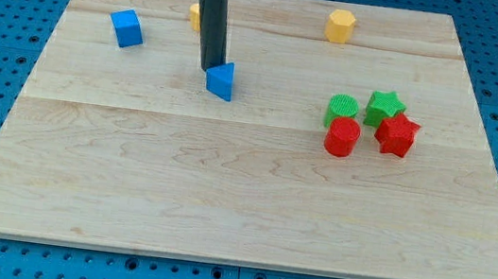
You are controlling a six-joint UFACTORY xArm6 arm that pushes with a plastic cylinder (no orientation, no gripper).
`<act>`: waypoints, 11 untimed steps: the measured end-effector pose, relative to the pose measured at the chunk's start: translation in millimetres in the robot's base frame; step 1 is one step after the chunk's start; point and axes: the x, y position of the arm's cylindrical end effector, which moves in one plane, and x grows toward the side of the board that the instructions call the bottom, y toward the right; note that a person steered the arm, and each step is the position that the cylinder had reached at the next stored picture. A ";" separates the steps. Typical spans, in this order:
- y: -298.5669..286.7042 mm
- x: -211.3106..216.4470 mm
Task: Move the yellow hexagon to the left of the blue triangle
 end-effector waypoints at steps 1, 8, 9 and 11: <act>8.1 -5.1; 56.7 -71.8; 7.6 -28.6; 38.6 -76.3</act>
